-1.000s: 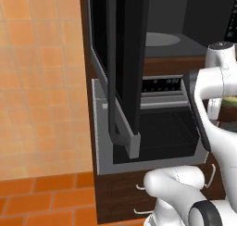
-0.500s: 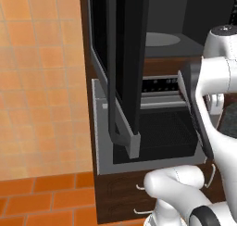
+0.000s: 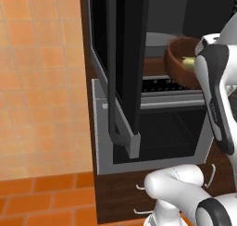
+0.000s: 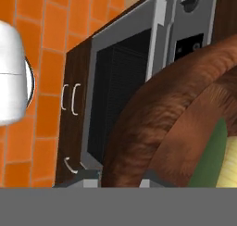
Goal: Pick the corn from the sink and place it in the bowl. Then pick the bowl and place it in the microwave. Then close the microwave door and press the start button.
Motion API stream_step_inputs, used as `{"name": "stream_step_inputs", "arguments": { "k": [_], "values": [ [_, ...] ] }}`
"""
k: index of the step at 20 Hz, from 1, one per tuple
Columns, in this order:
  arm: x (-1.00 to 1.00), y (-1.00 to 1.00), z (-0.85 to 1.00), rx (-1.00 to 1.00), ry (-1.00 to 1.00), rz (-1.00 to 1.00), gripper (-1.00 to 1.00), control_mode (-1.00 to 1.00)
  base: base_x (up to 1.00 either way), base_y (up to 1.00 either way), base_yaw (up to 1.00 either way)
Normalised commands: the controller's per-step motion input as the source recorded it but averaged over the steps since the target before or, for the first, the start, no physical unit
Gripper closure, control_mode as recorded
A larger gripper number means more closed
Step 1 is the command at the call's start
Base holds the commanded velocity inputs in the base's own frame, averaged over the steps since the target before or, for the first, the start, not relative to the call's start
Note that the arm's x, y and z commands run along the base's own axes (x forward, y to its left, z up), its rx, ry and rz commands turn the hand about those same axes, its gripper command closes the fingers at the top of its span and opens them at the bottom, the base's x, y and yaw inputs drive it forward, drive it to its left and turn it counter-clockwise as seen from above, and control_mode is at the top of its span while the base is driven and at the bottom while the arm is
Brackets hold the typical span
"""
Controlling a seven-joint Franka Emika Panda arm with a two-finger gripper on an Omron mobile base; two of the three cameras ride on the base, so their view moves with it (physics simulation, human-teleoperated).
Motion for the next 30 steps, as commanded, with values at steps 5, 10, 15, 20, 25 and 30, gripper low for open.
{"name": "stream_step_inputs", "arguments": {
  "k": [5, 10, 15, 20, 25, 30],
  "values": [
    [0.52, -0.01, 0.21, 0.00, -0.24, 0.23, 1.00, -1.00, 0.00, 0.00, 0.00],
    [0.85, -0.02, 0.33, 0.00, -0.08, 0.14, 1.00, -1.00, 0.00, 0.00, 0.00],
    [0.97, -0.01, 0.23, 0.00, 0.00, 0.10, 1.00, -1.00, 0.00, 0.00, 0.00],
    [0.96, -0.02, 0.11, 0.00, 0.00, 0.08, 1.00, -1.00, 0.00, 0.00, 0.00],
    [0.87, -0.10, 0.13, 0.00, 0.02, 0.04, 1.00, -1.00, 0.00, 0.00, 0.00],
    [0.84, -0.05, 0.02, 0.00, 0.05, 0.00, 1.00, -1.00, 0.00, 0.00, 0.00]
  ]
}}
